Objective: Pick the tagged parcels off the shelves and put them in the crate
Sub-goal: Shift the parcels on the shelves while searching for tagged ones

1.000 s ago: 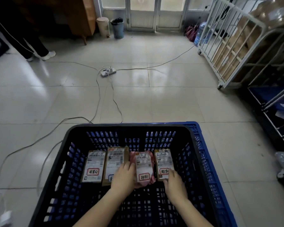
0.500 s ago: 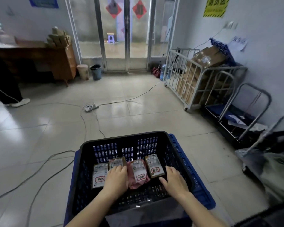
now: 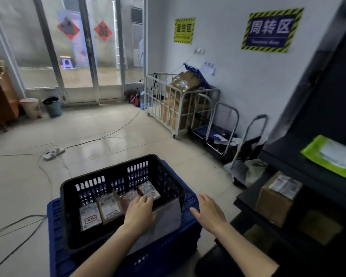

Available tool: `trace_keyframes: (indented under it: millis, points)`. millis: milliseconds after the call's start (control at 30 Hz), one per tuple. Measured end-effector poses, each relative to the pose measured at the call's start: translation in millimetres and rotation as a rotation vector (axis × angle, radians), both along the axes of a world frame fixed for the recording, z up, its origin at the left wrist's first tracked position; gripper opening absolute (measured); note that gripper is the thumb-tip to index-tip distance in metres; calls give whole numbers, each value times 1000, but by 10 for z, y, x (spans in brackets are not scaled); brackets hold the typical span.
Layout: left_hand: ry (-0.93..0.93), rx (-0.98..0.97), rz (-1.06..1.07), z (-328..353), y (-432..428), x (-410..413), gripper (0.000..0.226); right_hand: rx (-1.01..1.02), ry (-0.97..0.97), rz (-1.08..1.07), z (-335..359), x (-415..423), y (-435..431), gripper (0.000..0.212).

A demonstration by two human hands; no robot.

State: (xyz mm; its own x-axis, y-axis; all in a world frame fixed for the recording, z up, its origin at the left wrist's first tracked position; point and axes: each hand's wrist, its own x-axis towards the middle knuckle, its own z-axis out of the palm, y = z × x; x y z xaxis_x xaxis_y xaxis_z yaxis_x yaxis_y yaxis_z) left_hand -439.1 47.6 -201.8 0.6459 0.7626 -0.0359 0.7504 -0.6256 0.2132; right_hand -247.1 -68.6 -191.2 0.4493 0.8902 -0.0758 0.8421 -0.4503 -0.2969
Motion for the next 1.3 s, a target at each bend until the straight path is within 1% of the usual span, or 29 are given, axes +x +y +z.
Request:
trace_keyframes:
  millis: [100, 200, 300, 433, 533, 633, 700, 867, 1033, 1300]
  points:
    - [14, -4, -83, 59, -266, 253, 54, -7, 4, -94, 77, 136, -396, 55]
    - [19, 25, -177, 135, -561, 552, 49, -10, -3, -195, 148, 299, -855, 53]
    - [5, 5, -268, 233, -935, 880, 53, 10, -8, -299, 223, 467, -1397, 54]
    - [7, 20, -390, 336, -1590, 1298, 54, 32, -3, -441, 325, 646, -2246, 62]
    - [4, 34, -483, 387, -2169, 1546, 50, 36, -10, -536, 384, 721, -2954, 62]
    - [-12, -5, -580, 439, -2788, 1751, 51, 47, -14, -629, 440, 746, -3677, 62]
    - [-27, -18, -630, 489, -3209, 1849, 52, 42, -33, -680, 474, 734, -4155, 62]
    - [-44, 40, -743, 617, -4267, 1981, 57, 38, -108, -784, 538, 645, -5297, 62]
    - [-51, 58, -832, 720, -5206, 1996, 55, 48, -131, -863, 566, 479, -6307, 60]
    - [-68, 62, -1000, 897, -6579, 2096, 52, 86, -170, -1061, 662, 186, -7779, 59]
